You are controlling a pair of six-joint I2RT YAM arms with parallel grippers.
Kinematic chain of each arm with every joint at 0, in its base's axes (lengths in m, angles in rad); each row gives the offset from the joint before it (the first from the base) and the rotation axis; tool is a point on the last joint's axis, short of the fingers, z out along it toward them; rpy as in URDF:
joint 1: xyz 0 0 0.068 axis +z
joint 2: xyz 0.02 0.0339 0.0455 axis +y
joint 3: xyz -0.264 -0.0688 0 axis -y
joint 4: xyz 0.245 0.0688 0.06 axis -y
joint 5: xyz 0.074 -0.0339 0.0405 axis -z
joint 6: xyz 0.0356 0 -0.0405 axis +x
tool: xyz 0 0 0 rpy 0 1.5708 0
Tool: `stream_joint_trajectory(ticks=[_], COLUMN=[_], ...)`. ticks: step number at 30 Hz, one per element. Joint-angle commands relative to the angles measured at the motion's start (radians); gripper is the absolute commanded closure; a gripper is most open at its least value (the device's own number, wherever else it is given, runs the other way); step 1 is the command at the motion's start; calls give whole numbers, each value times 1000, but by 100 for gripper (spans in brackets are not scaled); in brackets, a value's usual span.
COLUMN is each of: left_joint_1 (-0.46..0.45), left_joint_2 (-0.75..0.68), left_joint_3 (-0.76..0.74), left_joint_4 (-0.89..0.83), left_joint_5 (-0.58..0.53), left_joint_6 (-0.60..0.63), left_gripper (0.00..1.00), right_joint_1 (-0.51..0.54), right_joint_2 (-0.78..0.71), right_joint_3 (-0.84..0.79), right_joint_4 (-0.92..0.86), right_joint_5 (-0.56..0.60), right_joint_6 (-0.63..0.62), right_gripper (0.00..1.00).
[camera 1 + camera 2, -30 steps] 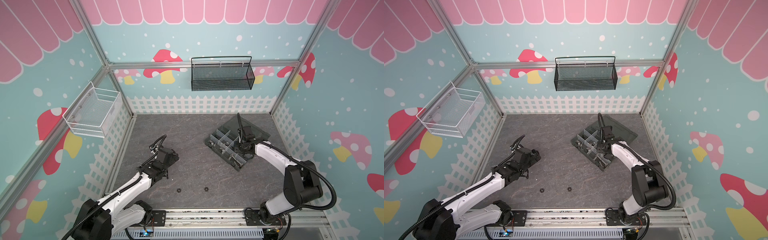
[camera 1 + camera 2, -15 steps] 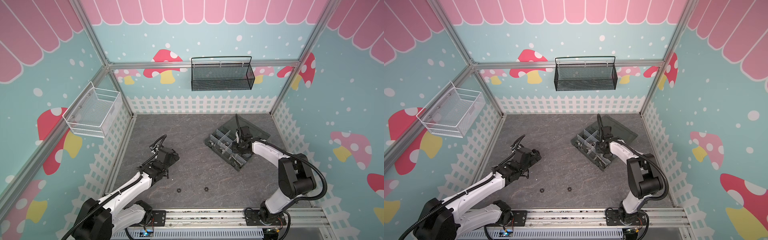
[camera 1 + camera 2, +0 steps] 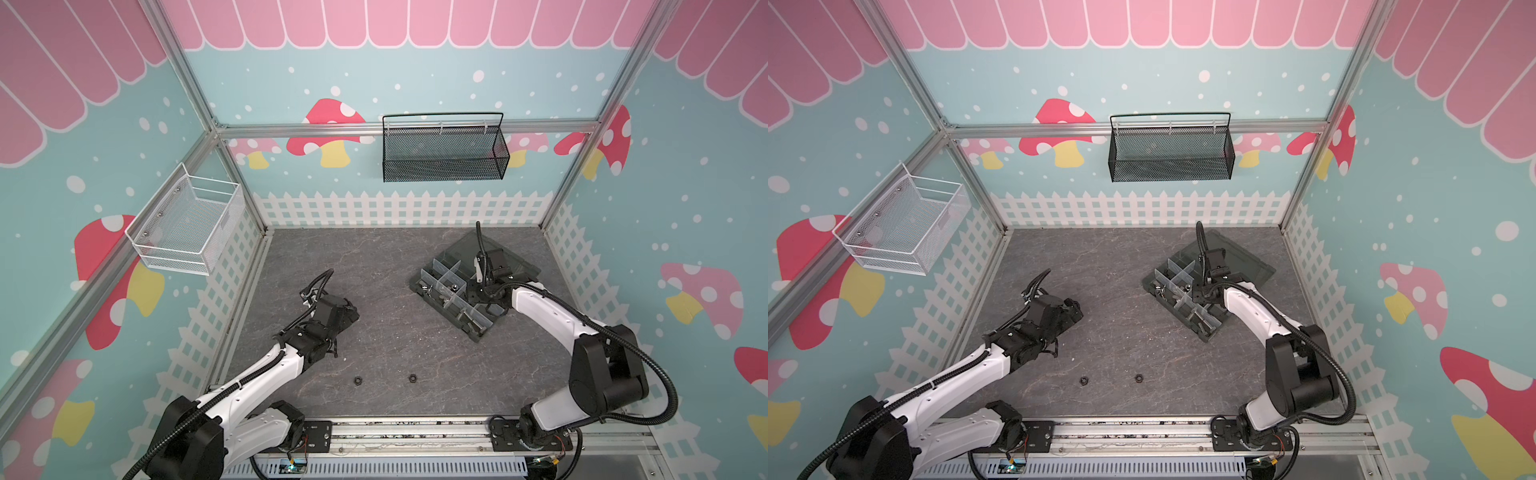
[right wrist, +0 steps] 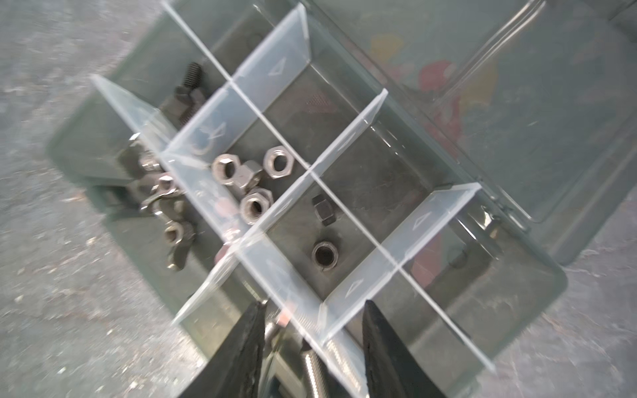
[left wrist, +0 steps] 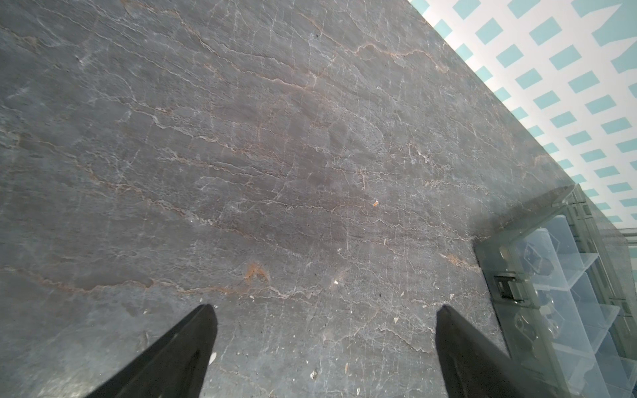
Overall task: Sort the screws and nuts into containers
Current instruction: 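Open the right gripper to drop the black nut into the compartment, then move the right gripper back down toward the remaining black nuts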
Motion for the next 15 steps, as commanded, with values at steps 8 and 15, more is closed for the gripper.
stream_joint_trajectory(ticks=[8,15], left_joint_1=[8,7], left_joint_2=[29,40], left_joint_3=[25,32], left_joint_4=[34,21], left_joint_5=[13,0], left_joint_6=[-4,-20], left_gripper=[0,0], right_joint_1=[208,351], right_joint_2=[-130,-138], right_joint_3=[-11,-65], right_joint_4=[-147,-167], right_joint_5=[68,-19], right_joint_6=[94,193], right_gripper=[49,49])
